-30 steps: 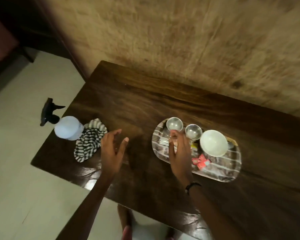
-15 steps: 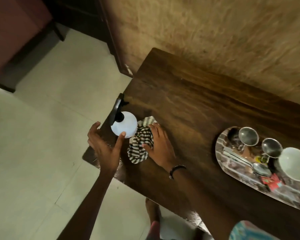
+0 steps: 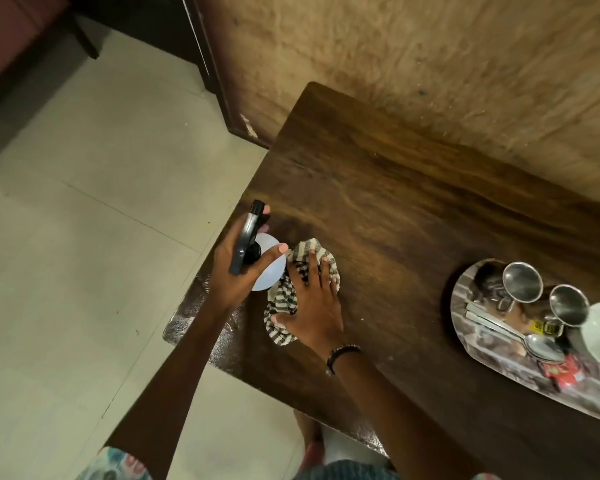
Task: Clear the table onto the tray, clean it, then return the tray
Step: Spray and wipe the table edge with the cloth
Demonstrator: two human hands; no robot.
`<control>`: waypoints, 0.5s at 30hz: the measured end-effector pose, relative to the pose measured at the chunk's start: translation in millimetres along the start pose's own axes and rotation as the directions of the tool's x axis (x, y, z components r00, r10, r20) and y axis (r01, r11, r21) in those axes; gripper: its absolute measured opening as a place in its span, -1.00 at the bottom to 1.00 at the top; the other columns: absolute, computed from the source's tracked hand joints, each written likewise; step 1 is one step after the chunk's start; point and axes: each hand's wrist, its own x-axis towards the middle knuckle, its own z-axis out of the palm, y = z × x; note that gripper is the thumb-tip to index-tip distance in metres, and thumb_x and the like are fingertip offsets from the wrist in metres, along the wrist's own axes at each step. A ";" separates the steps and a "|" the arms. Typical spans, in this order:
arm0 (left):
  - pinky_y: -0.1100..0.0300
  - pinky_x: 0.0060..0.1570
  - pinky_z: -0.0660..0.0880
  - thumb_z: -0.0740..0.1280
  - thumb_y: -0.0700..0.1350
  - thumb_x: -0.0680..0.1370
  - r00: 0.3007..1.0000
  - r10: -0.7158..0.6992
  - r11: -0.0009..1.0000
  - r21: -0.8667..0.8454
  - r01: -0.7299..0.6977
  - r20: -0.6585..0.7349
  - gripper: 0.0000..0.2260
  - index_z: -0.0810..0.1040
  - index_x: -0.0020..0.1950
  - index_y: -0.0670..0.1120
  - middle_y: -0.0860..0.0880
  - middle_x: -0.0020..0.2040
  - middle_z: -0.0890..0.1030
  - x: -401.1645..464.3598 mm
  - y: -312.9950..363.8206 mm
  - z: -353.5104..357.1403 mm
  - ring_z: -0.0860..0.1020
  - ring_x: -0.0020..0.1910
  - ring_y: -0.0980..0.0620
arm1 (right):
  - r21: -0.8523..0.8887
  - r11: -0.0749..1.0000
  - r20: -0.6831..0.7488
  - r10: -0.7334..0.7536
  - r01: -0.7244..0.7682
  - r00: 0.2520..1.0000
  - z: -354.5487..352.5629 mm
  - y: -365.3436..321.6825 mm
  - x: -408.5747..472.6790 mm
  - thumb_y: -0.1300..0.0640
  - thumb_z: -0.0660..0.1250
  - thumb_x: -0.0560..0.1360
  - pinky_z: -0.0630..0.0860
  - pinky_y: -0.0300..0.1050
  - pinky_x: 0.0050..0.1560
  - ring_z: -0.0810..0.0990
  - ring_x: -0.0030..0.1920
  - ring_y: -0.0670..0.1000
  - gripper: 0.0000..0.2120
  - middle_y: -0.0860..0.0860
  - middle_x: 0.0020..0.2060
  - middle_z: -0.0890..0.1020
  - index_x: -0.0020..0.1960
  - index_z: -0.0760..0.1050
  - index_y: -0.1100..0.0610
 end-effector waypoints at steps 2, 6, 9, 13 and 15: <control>0.41 0.17 0.43 0.42 -0.27 0.45 1.000 -0.014 1.000 -0.012 0.014 0.015 -0.54 0.41 0.32 -0.12 0.01 0.27 0.50 2.6 3.0 1.4 0.54 0.16 0.22 | 0.036 0.999 -0.025 -0.004 0.005 1.000 1.5 -0.5 -1.7 -0.11 0.39 0.45 -0.04 0.12 0.55 -0.33 0.53 0.12 -0.15 0.04 0.55 -0.25 0.56 -0.05 -0.07; 0.47 0.10 0.41 0.35 -0.33 0.50 0.996 -0.045 0.999 -0.019 0.047 0.083 -0.55 0.35 0.37 -0.19 -0.13 0.32 0.50 6.4 5.4 2.3 0.53 0.20 0.09 | 0.091 0.996 -0.081 0.005 0.003 0.997 3.5 -3.3 -6.2 0.01 0.30 0.53 0.12 0.04 0.52 -0.21 0.56 0.11 -0.32 0.03 0.57 -0.15 0.55 0.06 -0.04; 0.39 0.13 0.44 0.31 -0.38 0.51 0.995 -0.028 0.999 -0.014 0.029 0.097 -0.56 0.34 0.36 -0.18 -0.19 0.31 0.49 8.3 6.7 3.0 0.55 0.20 0.02 | 0.090 0.996 -0.138 -0.013 0.025 0.990 2.9 -4.9 -6.4 0.11 0.24 0.56 0.09 0.03 0.54 -0.09 0.56 0.11 -0.40 0.06 0.56 0.00 0.54 0.11 -0.02; 0.28 0.10 0.50 0.32 -0.34 0.52 0.999 -0.045 0.999 0.020 0.045 0.027 -0.65 0.38 0.30 -0.25 -0.23 0.20 0.55 7.6 7.5 7.1 0.62 0.07 0.02 | 0.015 0.998 -0.151 -0.063 0.066 0.987 -0.6 2.7 -4.1 0.19 0.15 0.58 0.05 -0.03 0.55 0.00 0.55 0.06 -0.42 0.03 0.55 0.10 0.55 0.07 0.00; 0.14 0.11 0.55 0.30 -0.34 0.53 0.998 -0.061 0.997 0.043 0.062 -0.034 -0.70 0.42 0.26 -0.27 -0.22 0.10 0.61 3.7 12.8 13.7 0.64 0.00 0.03 | 0.018 0.997 -0.165 -0.073 0.077 0.984 -5.7 9.9 -4.2 0.23 0.15 0.56 0.14 -0.02 0.52 0.06 0.53 0.05 -0.43 0.01 0.53 0.15 0.54 0.11 -0.01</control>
